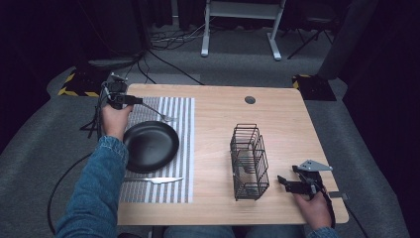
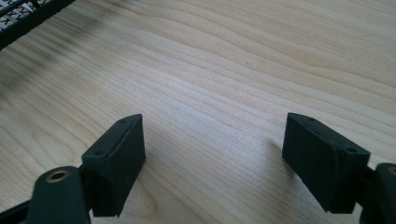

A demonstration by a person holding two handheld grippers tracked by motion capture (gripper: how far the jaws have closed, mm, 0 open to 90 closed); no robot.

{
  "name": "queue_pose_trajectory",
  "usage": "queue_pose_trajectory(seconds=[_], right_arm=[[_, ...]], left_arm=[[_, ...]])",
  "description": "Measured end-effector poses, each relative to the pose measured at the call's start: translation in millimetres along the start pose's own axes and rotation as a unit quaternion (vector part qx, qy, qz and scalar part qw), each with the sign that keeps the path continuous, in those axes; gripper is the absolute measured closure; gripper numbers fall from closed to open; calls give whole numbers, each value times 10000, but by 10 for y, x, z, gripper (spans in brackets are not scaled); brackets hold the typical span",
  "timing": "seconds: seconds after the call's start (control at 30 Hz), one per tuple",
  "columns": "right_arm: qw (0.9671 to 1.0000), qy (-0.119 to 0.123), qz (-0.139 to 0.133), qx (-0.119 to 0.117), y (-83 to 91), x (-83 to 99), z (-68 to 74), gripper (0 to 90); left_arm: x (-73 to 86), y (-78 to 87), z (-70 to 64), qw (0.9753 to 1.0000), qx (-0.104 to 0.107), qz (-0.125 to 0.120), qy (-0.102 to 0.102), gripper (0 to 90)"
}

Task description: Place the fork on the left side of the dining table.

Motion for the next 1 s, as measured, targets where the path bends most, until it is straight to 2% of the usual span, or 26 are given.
queue_pose_trajectory(seconds=[0.63,0.77,1.0], right_arm=[[10000,-12,1,8,-2,-2,-1,211],[10000,-8,0,9,-2,-2,-2,212],[10000,-8,1,10,-2,-2,-2,211]], left_arm=[[100,-132,81,9999,47,107,68,622],[112,-152,108,9998,100,88,171,626],[155,-193,181,9996,71,136,247,627]])
Point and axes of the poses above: each handheld gripper's, and its own axes: y roughly backward along the jaws, x roughly out of its underside, z roughly to its left, the point moved 8 cm from there along -y, roughly forward along the jaws, and after that the axes turned 7 degrees about x, right-handed, at the moved point
